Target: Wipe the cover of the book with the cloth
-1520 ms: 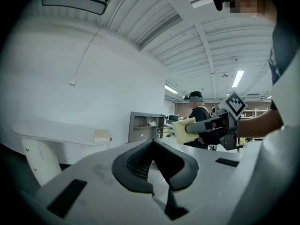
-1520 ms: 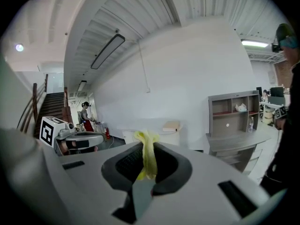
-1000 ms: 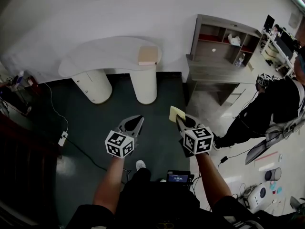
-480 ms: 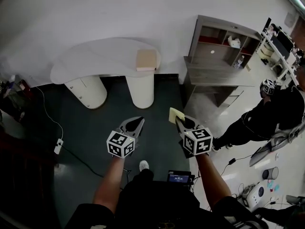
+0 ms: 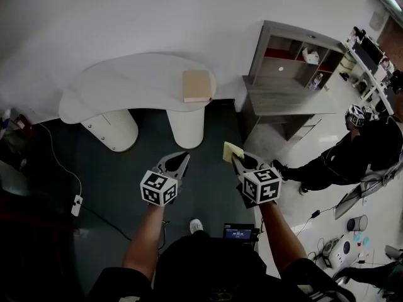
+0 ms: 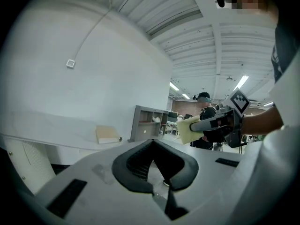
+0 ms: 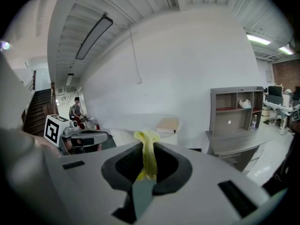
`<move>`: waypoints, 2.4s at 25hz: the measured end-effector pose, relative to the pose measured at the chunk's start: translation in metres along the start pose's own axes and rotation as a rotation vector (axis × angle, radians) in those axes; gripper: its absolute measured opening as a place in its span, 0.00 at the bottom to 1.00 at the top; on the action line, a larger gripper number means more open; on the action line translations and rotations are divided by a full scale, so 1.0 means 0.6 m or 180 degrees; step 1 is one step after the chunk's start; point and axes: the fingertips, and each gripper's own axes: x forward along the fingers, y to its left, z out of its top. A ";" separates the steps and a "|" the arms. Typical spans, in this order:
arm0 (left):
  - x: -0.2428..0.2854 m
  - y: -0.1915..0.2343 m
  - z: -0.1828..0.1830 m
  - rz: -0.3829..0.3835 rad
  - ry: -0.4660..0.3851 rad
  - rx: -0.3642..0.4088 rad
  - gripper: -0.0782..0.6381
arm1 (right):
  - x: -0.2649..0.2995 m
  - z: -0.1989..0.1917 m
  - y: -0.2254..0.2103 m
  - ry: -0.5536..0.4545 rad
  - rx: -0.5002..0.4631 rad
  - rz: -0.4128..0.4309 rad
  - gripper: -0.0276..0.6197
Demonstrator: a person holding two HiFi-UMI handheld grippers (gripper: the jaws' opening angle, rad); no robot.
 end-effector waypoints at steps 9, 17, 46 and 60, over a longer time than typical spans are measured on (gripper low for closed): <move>0.029 0.076 0.008 -0.0097 0.0002 -0.0025 0.11 | 0.066 0.024 -0.013 -0.0020 0.0117 -0.0146 0.18; 0.053 0.120 0.009 -0.0101 0.0025 -0.0039 0.11 | 0.117 0.036 -0.025 -0.0002 0.0172 -0.0142 0.18; 0.384 0.397 0.089 0.0137 0.0223 -0.0203 0.11 | 0.492 0.207 -0.257 0.0171 0.0245 0.0221 0.18; 0.516 0.495 0.123 0.0312 0.0284 -0.0275 0.11 | 0.626 0.274 -0.351 0.0265 0.0230 0.0414 0.18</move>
